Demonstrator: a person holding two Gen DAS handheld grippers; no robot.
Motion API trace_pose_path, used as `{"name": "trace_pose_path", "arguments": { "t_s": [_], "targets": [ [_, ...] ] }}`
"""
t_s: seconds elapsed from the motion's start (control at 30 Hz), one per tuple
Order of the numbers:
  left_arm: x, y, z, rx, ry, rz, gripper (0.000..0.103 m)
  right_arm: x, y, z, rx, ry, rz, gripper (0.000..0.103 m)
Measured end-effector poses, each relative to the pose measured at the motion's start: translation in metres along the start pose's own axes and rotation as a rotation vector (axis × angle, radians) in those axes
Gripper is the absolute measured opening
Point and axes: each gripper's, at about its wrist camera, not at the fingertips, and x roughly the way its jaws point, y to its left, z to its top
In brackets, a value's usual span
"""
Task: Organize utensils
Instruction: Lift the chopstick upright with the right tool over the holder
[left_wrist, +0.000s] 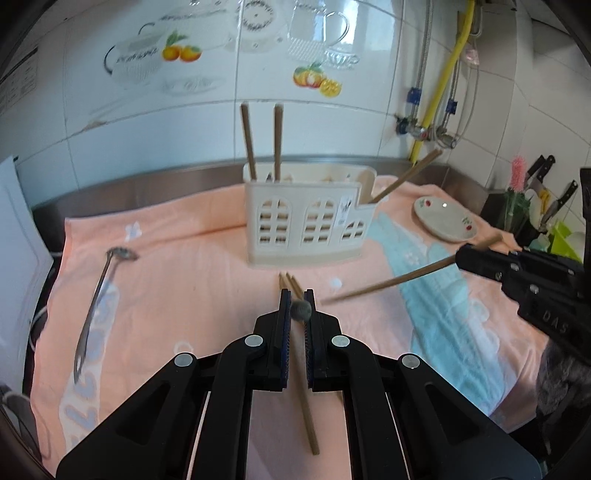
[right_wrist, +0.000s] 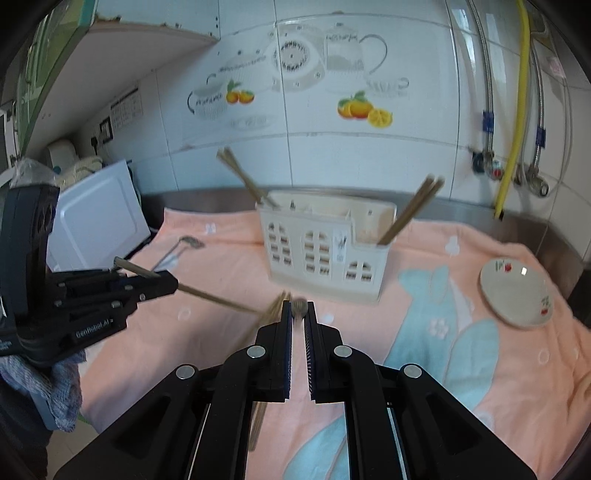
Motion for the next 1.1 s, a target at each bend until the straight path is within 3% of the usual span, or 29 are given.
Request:
{"name": "trace_pose_path", "arguments": {
  "t_s": [0.23, 0.47, 0.77, 0.9, 1.1],
  "targets": [
    [-0.007, -0.007, 0.033, 0.026, -0.032, -0.021, 0.005, -0.017, -0.017, 0.047, -0.006, -0.029, 0.015, 0.006],
    [-0.03, -0.017, 0.079, 0.043, -0.115, -0.058, 0.005, -0.028, -0.03, 0.09, -0.019, -0.057, 0.018, 0.006],
    [-0.048, -0.015, 0.15, 0.047, -0.225, -0.019, 0.005, -0.048, -0.045, 0.148, -0.033, -0.135, -0.013, 0.006],
    [-0.038, -0.012, 0.168, 0.054, -0.24, 0.036, 0.005, -0.045, -0.051, 0.167, -0.036, -0.167, -0.044, 0.006],
    [-0.003, 0.0, 0.172, 0.017, -0.184, 0.044, 0.005, -0.013, -0.055, 0.173, -0.046, -0.135, -0.062, 0.006]
  ]
}}
